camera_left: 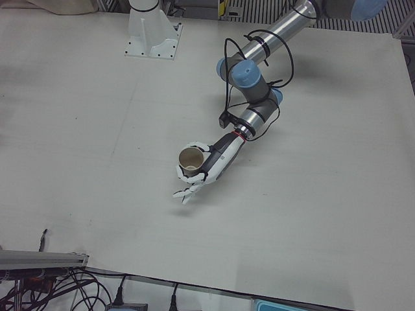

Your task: Pour water

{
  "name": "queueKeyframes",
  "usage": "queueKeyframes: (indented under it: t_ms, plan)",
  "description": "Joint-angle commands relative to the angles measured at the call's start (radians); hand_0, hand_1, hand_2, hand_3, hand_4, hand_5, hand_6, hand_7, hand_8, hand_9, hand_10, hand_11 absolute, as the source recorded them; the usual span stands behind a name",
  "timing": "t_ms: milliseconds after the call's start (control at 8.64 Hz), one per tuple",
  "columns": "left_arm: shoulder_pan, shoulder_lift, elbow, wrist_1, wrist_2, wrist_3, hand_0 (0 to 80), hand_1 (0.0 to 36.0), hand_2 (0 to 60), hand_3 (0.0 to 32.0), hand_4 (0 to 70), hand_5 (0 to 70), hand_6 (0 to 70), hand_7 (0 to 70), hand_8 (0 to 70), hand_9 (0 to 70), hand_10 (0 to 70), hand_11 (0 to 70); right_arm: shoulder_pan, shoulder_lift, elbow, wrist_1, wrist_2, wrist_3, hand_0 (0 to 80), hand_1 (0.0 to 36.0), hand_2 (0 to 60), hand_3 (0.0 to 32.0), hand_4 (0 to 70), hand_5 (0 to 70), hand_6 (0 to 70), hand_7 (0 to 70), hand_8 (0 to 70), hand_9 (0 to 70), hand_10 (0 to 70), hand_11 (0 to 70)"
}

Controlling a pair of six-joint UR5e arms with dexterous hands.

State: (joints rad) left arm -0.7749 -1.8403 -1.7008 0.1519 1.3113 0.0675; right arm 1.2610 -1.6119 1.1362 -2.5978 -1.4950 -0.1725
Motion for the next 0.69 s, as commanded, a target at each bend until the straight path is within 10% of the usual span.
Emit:
queueKeyframes:
  t_ms: [0,116,579]
  plan:
    - [0.002,0.012,-0.054,0.040,-0.001,-0.018,80.0,36.0,60.0,0.0,34.2,70.0,7.7,18.4,4.9,2.4,1.6,6.9,-0.058,0.058,-0.112,0.091,-0.004,-0.033,63.0,27.5,13.2,0.0,9.2,16.8,0.4,3.5,5.7,1.6,1.1,4.5]
    - [0.003,0.024,-0.068,0.043,-0.001,-0.021,80.0,36.0,60.0,0.0,33.4,70.0,7.3,18.2,4.9,2.4,1.5,6.9,-0.069,-0.006,-0.042,0.091,-0.007,-0.077,67.7,24.7,0.0,0.0,0.4,12.6,0.0,0.0,5.8,2.3,0.0,0.0]
    - [0.008,0.053,-0.096,0.044,-0.004,-0.023,80.0,36.0,60.0,0.0,31.2,70.0,6.0,17.4,5.0,2.5,1.8,7.3,-0.124,-0.075,0.167,-0.023,-0.030,-0.264,64.2,21.6,0.0,0.0,2.5,15.8,0.0,3.5,4.8,2.5,0.0,0.0]
